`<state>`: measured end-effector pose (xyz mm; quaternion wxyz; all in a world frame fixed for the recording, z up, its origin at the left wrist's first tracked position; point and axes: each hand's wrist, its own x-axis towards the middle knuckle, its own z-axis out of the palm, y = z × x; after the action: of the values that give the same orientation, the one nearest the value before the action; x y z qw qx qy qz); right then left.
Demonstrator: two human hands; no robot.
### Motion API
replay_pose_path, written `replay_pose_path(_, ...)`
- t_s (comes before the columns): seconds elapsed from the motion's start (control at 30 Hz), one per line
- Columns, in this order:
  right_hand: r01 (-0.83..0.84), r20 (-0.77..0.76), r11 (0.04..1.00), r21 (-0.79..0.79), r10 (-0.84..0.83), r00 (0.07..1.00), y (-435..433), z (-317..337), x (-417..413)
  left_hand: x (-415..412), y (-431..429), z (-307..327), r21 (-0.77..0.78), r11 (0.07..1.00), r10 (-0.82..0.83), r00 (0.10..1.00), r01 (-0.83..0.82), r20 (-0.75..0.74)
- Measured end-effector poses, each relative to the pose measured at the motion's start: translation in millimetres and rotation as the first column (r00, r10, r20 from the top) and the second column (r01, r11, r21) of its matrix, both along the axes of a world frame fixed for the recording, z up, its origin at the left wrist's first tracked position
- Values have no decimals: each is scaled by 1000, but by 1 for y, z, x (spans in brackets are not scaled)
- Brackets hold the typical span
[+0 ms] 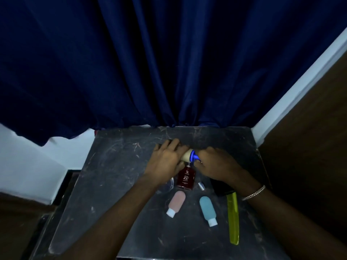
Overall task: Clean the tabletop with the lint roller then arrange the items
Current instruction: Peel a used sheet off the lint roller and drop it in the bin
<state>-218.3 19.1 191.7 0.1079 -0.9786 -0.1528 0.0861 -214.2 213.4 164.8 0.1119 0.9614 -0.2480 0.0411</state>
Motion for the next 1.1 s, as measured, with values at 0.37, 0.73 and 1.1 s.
replay_pose_path(0.37, -47, -23, 998, 31, 48, 999, 74, -15, -41, -55, 138, 8, 67, 975, 217, 970, -211, -112)
replay_pose_path(0.73, -188, -19, 977, 96, 191, 981, 187, -23, -87, -131, 287, 8, 155, 921, 376, 919, -357, -120)
replay_pose_path(1.1, -233, -158, 941, 244, 276, 948, 257, -51, -127, -238, 397, -18, 116, 825, 565, 818, -554, -111)
